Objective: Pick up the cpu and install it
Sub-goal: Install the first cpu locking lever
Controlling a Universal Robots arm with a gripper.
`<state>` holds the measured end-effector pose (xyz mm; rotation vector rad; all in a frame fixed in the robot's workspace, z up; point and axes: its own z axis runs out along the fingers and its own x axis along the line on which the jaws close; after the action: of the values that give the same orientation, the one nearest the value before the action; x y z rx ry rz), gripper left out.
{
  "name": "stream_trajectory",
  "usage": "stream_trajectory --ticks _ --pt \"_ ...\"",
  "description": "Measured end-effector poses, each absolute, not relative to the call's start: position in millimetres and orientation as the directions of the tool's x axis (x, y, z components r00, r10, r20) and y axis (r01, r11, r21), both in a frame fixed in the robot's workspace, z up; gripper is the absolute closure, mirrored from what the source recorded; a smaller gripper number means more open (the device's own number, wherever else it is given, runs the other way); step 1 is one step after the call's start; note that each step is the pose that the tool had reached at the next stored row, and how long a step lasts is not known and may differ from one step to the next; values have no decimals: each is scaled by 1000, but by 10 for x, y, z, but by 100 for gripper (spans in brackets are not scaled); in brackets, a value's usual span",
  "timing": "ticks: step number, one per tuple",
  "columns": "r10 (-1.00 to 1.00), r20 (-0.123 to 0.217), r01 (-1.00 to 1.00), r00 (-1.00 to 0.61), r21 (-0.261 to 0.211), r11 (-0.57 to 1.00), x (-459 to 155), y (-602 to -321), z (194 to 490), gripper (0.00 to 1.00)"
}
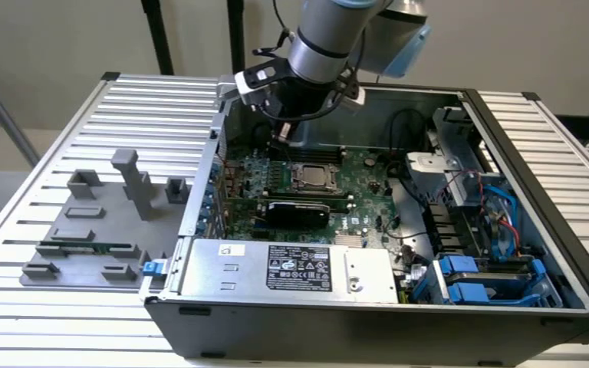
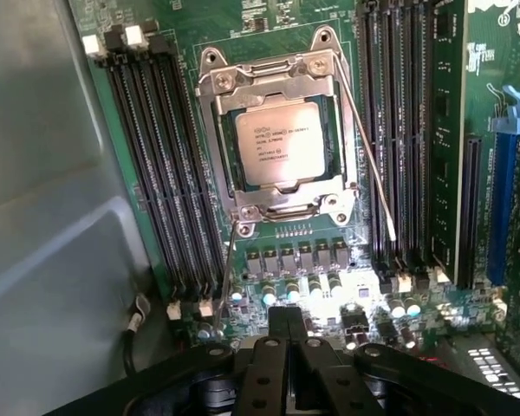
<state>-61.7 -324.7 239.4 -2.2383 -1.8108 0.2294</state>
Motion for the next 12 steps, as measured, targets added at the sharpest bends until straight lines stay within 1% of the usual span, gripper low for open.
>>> stream_trajectory --ticks 12 --pt "926 44 891 374 -295 -346 -620 -3247 2398 89"
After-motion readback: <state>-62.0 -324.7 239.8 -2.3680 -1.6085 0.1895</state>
